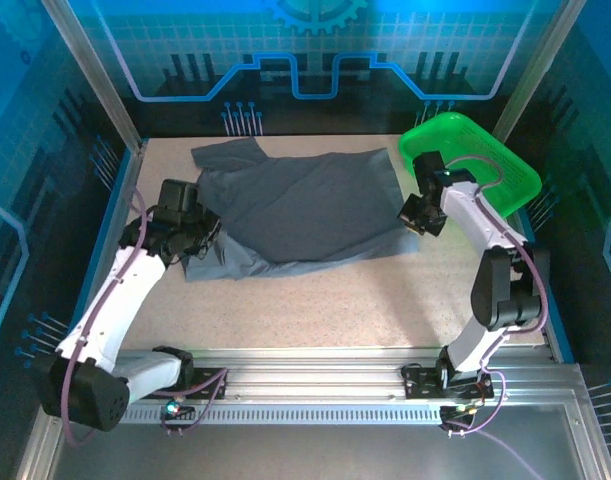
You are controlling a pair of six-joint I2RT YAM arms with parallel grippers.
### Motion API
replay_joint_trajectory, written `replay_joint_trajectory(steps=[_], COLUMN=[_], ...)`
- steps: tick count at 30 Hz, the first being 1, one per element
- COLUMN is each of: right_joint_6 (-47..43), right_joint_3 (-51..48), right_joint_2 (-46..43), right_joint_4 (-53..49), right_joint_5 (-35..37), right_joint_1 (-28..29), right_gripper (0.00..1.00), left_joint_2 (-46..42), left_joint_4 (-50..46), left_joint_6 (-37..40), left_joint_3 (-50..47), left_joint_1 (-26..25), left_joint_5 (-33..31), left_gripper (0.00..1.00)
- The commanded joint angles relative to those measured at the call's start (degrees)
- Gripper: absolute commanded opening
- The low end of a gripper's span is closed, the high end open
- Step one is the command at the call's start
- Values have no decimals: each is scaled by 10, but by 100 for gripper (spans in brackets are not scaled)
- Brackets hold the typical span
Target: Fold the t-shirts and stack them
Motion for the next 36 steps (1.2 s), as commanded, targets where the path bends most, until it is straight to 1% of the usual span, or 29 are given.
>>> replay_joint_trajectory(steps=[1, 6, 11, 15, 25, 36], right_joint_6=[-7, -9, -4, -1, 4, -1], right_joint_3=[39, 88, 120, 136, 178, 210], right_joint_2=[31, 80, 113, 130, 167, 209], right_joint_4=[-19, -33, -43, -46, -62, -67], right_joint_5=[-1, 5, 11, 11, 19, 7], right_joint_1=[-10, -11, -16, -16, -19, -20], right_gripper=[0, 0, 0, 0, 0, 0], left_joint_2=[17, 24, 34, 59, 120, 165], left_joint_4=[27, 26, 47, 74, 103, 120], left_joint_6=[36, 48, 67, 84, 111, 129], left_joint_3=[33, 35, 32, 38, 64, 66], left_joint_1=[18, 46, 75, 83, 100, 113], left_joint_5=[17, 7, 16, 33, 47, 48], left_gripper=[0, 0, 0, 0, 0, 0])
